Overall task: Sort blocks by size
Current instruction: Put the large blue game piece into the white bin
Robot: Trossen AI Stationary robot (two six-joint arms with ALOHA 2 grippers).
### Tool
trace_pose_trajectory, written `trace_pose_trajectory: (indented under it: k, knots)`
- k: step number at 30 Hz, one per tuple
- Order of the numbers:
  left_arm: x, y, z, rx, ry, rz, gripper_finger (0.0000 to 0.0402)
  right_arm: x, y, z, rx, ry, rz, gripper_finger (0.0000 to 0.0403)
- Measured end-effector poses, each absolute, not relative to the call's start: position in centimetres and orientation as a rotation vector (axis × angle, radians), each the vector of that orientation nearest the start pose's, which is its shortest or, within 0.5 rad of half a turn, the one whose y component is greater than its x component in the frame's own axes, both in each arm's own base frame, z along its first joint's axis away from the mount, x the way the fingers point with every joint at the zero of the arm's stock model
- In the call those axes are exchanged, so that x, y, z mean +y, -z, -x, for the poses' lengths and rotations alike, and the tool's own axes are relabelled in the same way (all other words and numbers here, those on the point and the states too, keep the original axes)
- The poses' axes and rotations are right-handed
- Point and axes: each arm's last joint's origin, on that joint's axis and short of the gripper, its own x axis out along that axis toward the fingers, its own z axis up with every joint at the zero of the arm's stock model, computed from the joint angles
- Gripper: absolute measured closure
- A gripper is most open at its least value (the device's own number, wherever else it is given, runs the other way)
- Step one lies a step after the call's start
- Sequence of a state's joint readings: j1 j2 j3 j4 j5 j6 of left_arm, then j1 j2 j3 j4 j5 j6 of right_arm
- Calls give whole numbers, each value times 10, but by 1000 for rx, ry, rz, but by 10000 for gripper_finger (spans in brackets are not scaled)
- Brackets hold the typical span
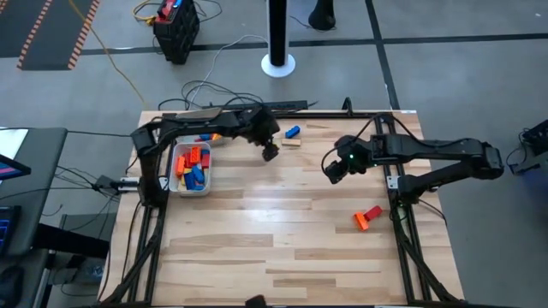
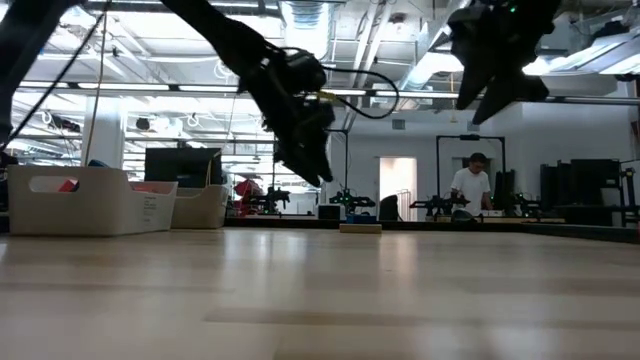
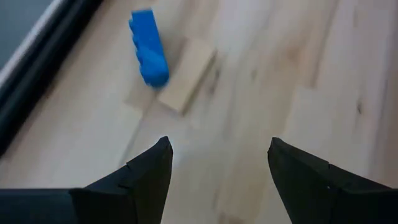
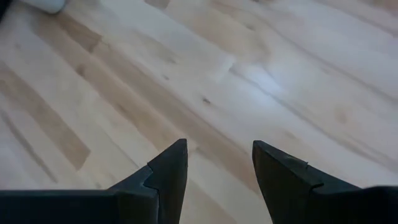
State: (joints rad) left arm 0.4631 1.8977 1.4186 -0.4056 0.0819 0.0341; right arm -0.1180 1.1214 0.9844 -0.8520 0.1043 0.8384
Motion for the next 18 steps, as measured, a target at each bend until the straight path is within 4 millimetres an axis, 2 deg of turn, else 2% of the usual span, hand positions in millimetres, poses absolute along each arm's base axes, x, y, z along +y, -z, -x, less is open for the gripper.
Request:
trace_pose_trajectory:
  k: [5, 9, 18]
  knots:
    - [206, -219, -388, 822, -372, 211, 150, -15, -289, -207, 834, 590, -797, 196]
    - [223, -211, -398, 819, -396, 230, 150, -6, -289, -207, 826, 595, -798, 196]
    - [243, -199, -408, 822, -461, 277, 150, 8, -289, -207, 803, 611, -798, 196]
